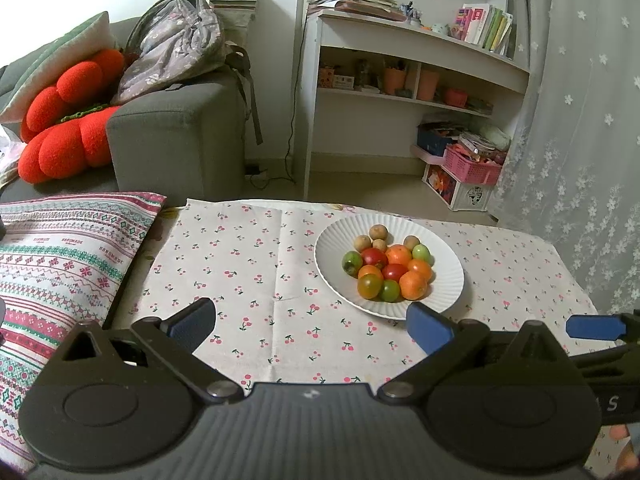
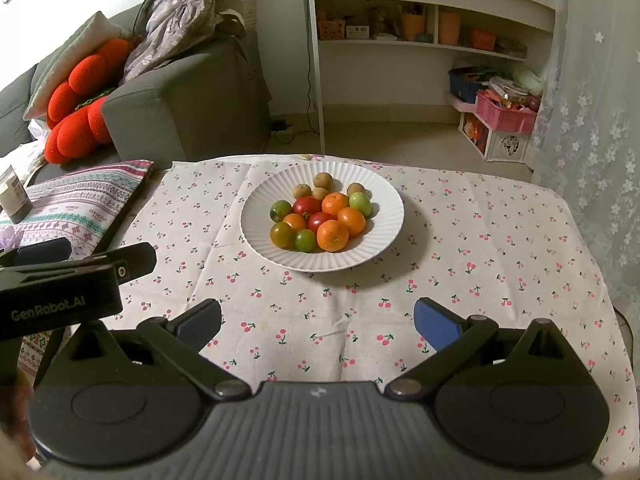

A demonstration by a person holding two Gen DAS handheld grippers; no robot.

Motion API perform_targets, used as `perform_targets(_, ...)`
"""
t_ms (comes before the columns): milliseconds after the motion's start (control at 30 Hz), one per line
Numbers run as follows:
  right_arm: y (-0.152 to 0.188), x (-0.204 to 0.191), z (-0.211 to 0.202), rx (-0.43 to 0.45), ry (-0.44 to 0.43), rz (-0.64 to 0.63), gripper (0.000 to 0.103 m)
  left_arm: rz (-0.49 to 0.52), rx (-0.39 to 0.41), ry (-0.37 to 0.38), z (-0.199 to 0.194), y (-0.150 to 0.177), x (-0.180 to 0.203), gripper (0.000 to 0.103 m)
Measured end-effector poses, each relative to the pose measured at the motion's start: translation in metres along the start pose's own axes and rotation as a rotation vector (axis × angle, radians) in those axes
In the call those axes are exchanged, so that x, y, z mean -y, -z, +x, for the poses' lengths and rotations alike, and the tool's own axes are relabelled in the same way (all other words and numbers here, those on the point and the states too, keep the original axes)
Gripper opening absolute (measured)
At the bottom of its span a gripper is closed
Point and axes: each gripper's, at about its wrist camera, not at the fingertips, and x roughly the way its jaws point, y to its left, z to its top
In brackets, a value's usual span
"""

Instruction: Organize fruits

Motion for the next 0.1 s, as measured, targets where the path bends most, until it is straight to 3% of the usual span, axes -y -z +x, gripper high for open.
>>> perform_targets(100,0.0003,-0.0006,-0.0001,0.000,0.002,-0.005,0.103,0.004,0.000,-0.002,-0.0002,-0.0001,0.0008,0.080)
